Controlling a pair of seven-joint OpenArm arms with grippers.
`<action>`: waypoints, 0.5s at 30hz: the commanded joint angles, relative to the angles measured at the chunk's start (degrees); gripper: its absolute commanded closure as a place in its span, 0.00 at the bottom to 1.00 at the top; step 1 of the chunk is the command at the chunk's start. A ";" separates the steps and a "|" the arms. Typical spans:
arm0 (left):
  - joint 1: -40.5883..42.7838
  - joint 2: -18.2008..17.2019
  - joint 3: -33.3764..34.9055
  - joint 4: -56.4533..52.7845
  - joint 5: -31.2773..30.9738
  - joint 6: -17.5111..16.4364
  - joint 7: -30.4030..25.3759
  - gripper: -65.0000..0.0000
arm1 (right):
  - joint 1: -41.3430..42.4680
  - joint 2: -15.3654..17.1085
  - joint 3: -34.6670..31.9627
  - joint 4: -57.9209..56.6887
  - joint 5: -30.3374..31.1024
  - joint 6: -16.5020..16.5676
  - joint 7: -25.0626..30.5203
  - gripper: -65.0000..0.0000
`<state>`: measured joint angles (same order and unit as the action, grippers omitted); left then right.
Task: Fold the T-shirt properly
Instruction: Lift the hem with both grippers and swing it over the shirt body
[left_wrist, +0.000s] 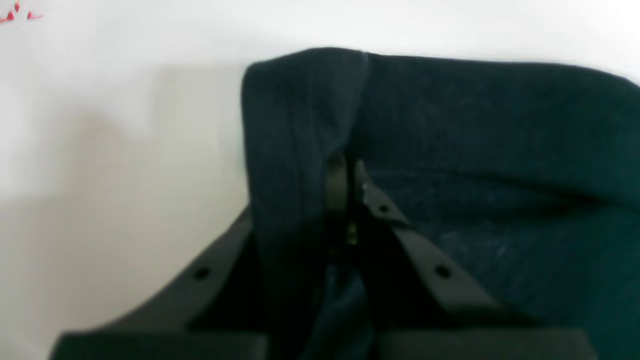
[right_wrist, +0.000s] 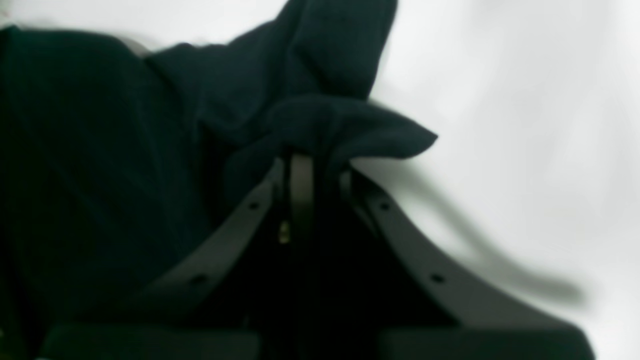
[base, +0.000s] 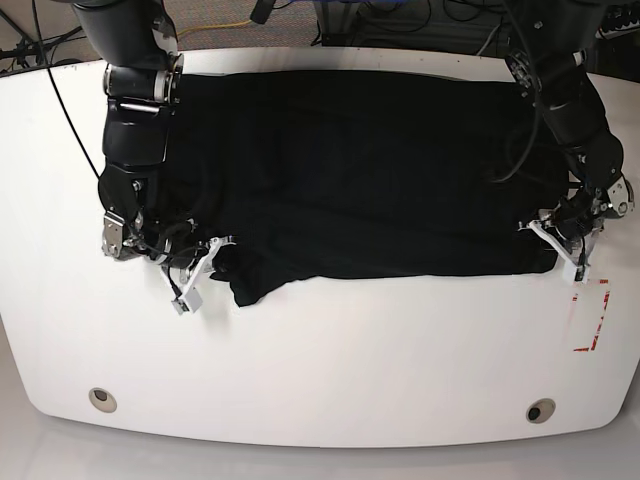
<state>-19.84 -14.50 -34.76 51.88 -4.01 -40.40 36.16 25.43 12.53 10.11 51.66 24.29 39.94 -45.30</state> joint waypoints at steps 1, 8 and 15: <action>-0.16 -0.40 1.05 11.02 1.07 0.40 2.48 1.00 | 1.95 2.54 0.13 8.43 0.72 0.06 -3.98 1.00; -4.21 2.59 1.23 20.78 1.15 0.40 10.04 1.00 | 5.73 6.15 -0.83 14.67 0.72 0.06 -8.46 1.00; -10.45 4.88 2.46 28.52 1.24 0.40 15.40 1.00 | 15.76 10.01 -3.30 15.11 0.80 0.06 -12.15 1.00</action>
<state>-27.00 -9.37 -33.08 74.56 -2.79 -40.60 50.87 35.33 20.01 8.12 65.21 25.58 40.62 -56.84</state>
